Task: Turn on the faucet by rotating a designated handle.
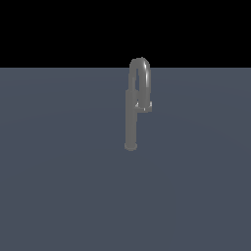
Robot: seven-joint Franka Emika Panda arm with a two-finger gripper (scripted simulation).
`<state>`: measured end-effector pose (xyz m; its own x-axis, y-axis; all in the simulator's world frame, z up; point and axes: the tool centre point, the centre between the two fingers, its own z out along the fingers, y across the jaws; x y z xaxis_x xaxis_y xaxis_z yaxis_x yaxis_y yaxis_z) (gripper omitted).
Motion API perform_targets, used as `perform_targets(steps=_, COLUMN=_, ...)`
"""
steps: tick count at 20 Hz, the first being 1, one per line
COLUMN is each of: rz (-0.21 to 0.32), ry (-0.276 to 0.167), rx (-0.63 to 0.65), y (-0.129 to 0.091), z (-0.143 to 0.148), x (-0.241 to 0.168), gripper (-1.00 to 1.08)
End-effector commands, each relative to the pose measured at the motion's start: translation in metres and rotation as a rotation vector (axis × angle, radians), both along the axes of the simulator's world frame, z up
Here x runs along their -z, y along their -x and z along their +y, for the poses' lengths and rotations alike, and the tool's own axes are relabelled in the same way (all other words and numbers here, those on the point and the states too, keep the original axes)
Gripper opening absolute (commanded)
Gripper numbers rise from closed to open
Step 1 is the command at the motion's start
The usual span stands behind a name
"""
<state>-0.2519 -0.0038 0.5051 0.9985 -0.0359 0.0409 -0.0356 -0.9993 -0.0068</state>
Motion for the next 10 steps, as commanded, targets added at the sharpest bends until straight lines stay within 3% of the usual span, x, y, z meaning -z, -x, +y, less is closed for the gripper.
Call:
perform_targets(steps=1, rz=0.0, ry=0.0, rx=0.0, y=0.0, z=0.0, x=0.0, gripper=-1.0)
perform_targets(steps=10, rz=0.028, ry=-0.026, rx=0.025, y=-0.01, z=0.0, x=0.001, gripper=-1.0)
